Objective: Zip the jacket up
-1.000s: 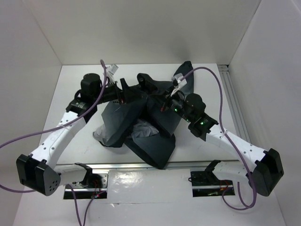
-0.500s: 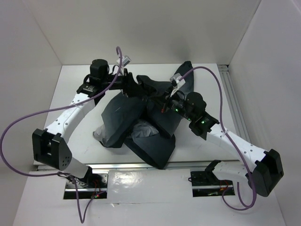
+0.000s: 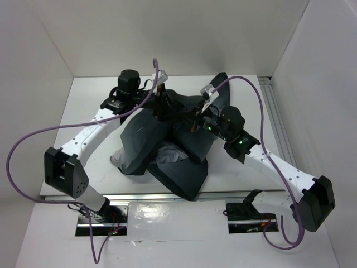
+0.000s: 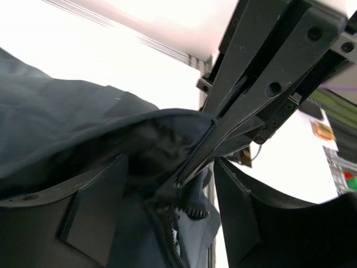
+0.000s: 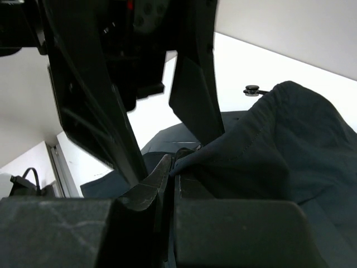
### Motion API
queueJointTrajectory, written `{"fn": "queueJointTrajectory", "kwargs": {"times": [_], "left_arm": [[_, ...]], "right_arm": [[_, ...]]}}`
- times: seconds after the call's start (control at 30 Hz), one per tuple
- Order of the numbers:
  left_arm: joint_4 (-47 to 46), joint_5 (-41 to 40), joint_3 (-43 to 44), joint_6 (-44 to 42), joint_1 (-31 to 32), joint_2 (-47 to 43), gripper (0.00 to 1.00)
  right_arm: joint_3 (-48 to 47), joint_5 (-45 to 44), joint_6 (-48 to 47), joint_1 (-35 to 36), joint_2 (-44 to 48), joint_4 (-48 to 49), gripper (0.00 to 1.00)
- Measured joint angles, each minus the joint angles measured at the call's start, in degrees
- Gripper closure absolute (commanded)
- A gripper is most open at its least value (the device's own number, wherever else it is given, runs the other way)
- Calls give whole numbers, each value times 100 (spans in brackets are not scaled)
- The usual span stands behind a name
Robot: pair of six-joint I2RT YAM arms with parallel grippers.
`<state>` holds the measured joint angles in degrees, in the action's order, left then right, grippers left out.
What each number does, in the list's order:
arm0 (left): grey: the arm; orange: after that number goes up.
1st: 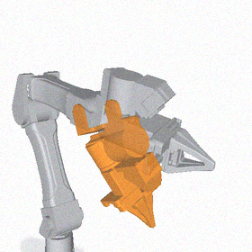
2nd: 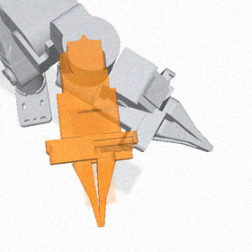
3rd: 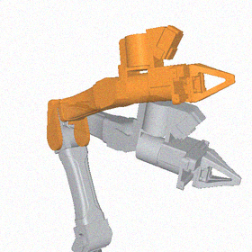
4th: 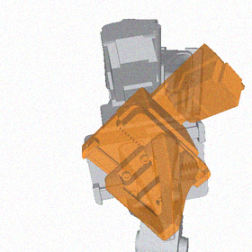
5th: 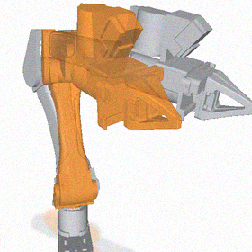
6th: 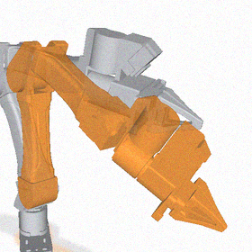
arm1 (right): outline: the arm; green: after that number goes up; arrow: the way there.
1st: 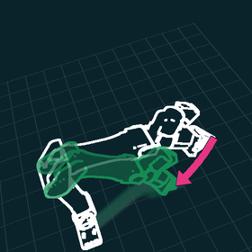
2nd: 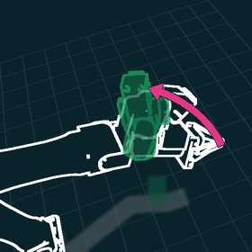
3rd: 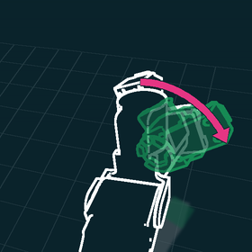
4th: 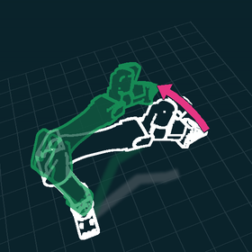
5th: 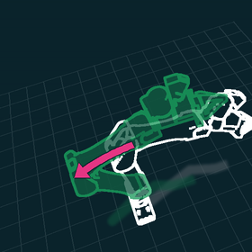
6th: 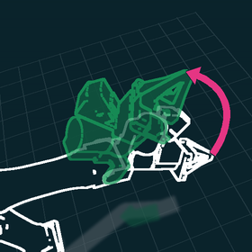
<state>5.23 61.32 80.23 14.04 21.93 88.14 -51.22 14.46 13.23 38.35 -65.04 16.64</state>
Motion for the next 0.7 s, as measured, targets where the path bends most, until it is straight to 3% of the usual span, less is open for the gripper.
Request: {"fn": "queueJointTrajectory", "kwargs": {"times": [0.33, 0.7], "left_arm": [[337, 321, 66, -365, 83, 177, 42], [424, 380, 13, -505, 52, 122, 69]], "right_arm": [[-22, -2, 20, -37, -42, -79, 100], [-24, 44, 42, -101, -103, -94, 100]]}}
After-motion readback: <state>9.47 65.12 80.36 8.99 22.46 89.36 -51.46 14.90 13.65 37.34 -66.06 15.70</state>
